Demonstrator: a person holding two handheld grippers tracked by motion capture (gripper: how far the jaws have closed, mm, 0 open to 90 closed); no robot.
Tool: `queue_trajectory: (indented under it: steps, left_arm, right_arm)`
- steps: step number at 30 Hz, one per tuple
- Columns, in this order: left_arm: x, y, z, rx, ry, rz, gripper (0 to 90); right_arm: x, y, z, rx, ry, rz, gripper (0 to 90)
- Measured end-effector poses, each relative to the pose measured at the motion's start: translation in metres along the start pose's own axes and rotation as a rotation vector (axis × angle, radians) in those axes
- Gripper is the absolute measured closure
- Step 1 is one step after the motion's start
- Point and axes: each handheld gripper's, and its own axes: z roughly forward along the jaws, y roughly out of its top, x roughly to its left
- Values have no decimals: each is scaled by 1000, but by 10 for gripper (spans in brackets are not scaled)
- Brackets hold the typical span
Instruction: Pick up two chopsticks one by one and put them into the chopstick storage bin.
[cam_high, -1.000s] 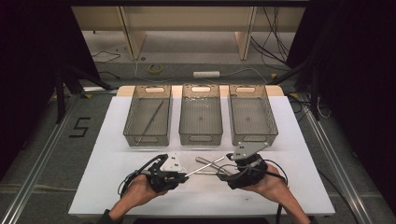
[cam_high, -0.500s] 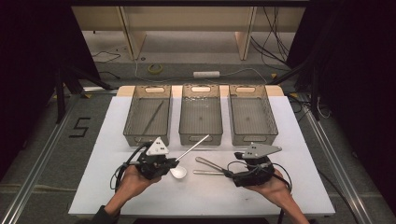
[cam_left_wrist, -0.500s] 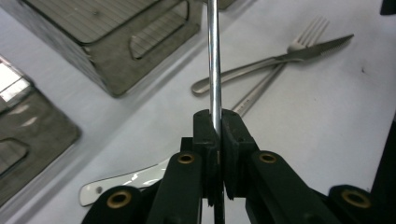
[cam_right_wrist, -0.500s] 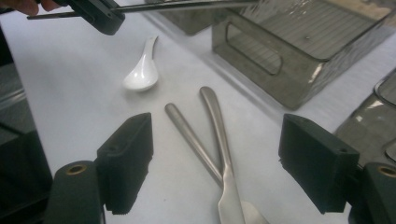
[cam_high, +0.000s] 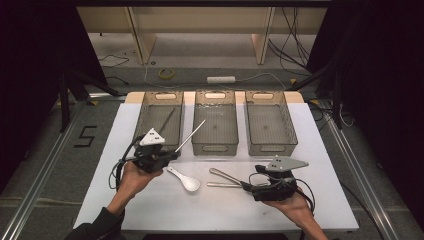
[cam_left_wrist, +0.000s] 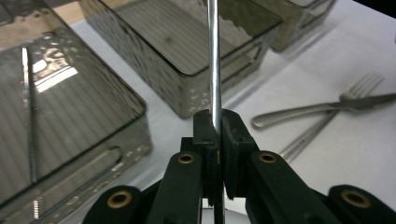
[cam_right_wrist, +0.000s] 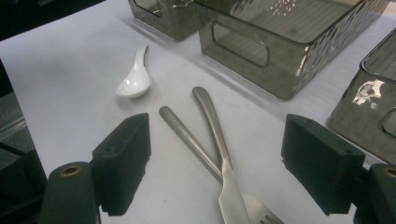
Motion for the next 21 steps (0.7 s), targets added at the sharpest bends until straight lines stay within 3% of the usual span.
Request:
queue_trajectory:
  steps: [7, 10, 21]
  left_arm:
    - [27, 15, 1, -37, 72, -68, 850]
    - [41, 22, 2, -68, 96, -122, 850]
    - [84, 39, 14, -75, 191, -201, 850]
  right_arm:
    - [3, -2, 2, 18, 8, -12, 249]
    - [4, -2, 1, 14, 8, -13, 249]
    - [9, -4, 0, 17, 21, -19, 237]
